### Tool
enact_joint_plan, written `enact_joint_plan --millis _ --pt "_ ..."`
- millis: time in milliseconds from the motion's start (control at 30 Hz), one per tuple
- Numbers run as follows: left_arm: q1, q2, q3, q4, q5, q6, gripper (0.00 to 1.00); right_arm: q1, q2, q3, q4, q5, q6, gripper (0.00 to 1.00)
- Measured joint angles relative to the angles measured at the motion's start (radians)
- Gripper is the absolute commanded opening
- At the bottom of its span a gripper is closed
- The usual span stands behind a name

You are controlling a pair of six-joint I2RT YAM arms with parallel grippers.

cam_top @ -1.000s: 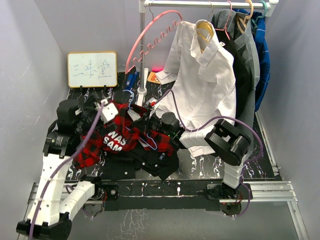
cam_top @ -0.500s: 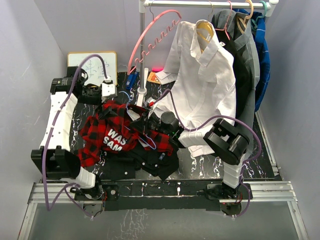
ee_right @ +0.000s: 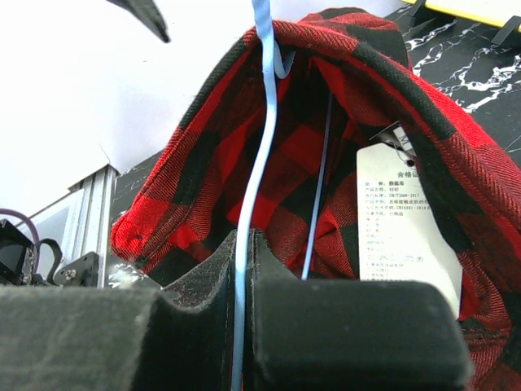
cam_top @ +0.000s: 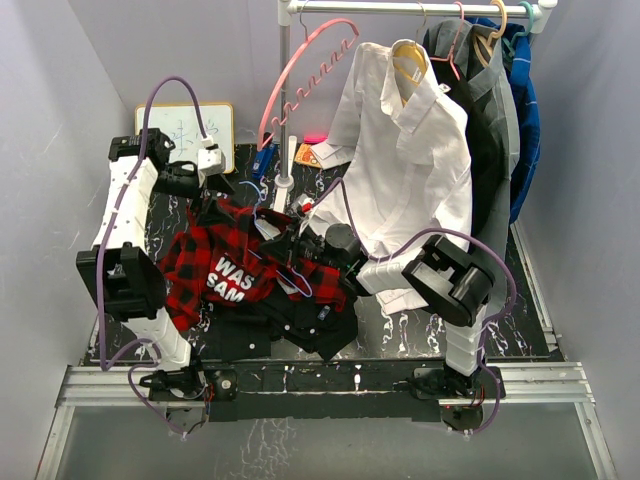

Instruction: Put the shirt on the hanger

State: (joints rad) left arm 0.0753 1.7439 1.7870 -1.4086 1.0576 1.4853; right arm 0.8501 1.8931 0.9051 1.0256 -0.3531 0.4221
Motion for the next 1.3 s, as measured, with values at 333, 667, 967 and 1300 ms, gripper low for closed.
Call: enact_joint_plan --millis 333,667,967,1300 --pt "0.002 0.090 0.025 -0.006 0.002 0.012 0.81 -0.002 0.018 -0.017 0.081 -0.032 0.047 0.00" --pt "-0.013 0.153 -0.005 -0.009 -0.004 0.045 0.79 -0.002 0.027 -0.017 0.104 -0.067 0.073 0.00" --pt "-0.069 0.156 -0.056 -0.011 -0.019 0.077 0.39 -0.002 0.027 0.001 0.101 -0.092 0.075 0.00" --pt "-0.103 0.088 -0.101 -0.041 -0.080 0.118 0.00 -0.029 0.008 -0.023 0.079 -0.058 0.056 0.00"
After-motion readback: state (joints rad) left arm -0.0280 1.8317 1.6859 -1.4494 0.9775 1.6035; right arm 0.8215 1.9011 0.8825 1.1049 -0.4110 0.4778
